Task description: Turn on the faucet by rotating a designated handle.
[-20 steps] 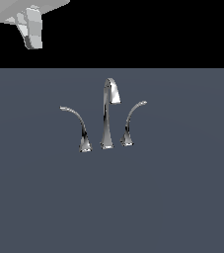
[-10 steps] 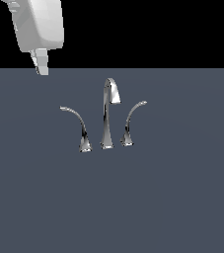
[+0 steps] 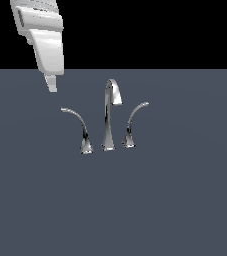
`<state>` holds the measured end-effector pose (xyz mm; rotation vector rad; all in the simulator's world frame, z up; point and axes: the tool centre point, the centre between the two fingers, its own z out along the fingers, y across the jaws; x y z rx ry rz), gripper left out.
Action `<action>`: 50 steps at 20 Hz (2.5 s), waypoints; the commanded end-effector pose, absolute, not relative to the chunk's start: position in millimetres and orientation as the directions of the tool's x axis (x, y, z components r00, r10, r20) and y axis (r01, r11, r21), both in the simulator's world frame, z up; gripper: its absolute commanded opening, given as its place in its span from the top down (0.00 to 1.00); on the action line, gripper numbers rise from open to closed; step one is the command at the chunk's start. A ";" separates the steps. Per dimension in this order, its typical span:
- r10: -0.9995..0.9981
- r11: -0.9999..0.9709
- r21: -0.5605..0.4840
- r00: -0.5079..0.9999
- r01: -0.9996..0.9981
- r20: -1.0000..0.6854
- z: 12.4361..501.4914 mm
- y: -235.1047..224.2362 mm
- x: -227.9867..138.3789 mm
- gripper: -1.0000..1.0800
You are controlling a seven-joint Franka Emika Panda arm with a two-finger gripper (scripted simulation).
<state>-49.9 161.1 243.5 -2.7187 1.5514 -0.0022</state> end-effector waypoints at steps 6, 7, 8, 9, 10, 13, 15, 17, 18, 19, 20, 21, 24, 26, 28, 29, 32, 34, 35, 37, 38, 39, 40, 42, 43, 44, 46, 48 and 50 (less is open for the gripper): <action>-0.922 -0.387 -0.006 0.387 -0.922 -0.002 209.9 160.5 -14.7 1.00; -0.928 -0.372 -0.005 0.372 -0.928 -0.001 205.8 160.0 -10.3 1.00; -0.934 -0.357 -0.005 0.357 -0.934 -0.001 201.9 159.4 -6.1 1.00; -0.940 -0.342 -0.004 0.342 -0.940 -0.001 198.1 158.8 -2.1 1.00; -0.945 -0.328 -0.003 0.328 -0.945 0.000 194.5 158.2 1.7 1.00; -0.957 -0.290 -0.002 0.290 -0.957 0.001 185.0 156.1 12.0 1.00; -0.963 -0.269 -0.001 0.269 -0.963 0.001 179.9 154.8 17.6 1.00; -0.968 -0.252 0.000 0.252 -0.968 0.001 175.8 153.7 22.2 1.00; -0.969 -0.245 0.000 0.245 -0.969 0.001 174.2 153.1 24.1 1.00; -0.971 -0.240 0.000 0.240 -0.971 0.001 172.8 152.7 25.6 1.00; -0.972 -0.235 0.000 0.235 -0.972 0.001 171.8 152.4 26.8 1.00; -0.973 -0.232 0.000 0.232 -0.973 0.001 171.1 152.1 27.7 1.00; -0.973 -0.229 0.000 0.229 -0.973 0.001 170.5 151.9 28.4 1.00; -0.973 -0.229 0.000 0.229 -0.973 0.001 170.5 151.9 28.4 1.00; -0.973 -0.230 0.001 0.230 -0.973 0.001 170.5 152.3 25.0 1.00; -0.973 -0.230 0.001 0.230 -0.973 0.001 170.5 153.0 21.9 1.00; -0.973 -0.229 0.000 0.229 -0.973 0.001 170.4 154.4 12.5 1.00; -0.974 -0.228 0.000 0.228 -0.974 0.001 170.4 155.3 6.1 1.00; -0.974 -0.228 0.000 0.228 -0.974 0.001 170.4 156.0 2.9 1.00; -0.974 -0.228 0.000 0.228 -0.974 0.001 170.4 157.1 -3.5 1.00; -0.974 -0.227 0.000 0.227 -0.974 0.001 170.4 157.5 -6.8 1.00; -0.974 -0.227 0.000 0.227 -0.974 0.000 170.4 157.9 -10.0 1.00; -0.974 -0.227 0.000 0.227 -0.974 0.000 170.4 158.6 -13.3 1.00; -0.974 -0.226 0.000 0.226 -0.974 0.000 170.5 159.1 -16.5 1.00; -0.976 -0.217 -0.010 0.217 -0.976 -0.002 170.3 154.1 -7.4 1.00; -0.976 -0.218 -0.009 0.218 -0.976 -0.002 170.3 152.8 -10.2 1.00; -0.976 -0.218 -0.008 0.218 -0.976 -0.001 170.3 150.2 -15.7 1.00; -0.976 -0.220 -0.007 0.220 -0.976 -0.001 170.2 147.7 -21.3 1.00; -0.975 -0.220 -0.006 0.220 -0.975 -0.001 170.3 145.0 -26.9 1.00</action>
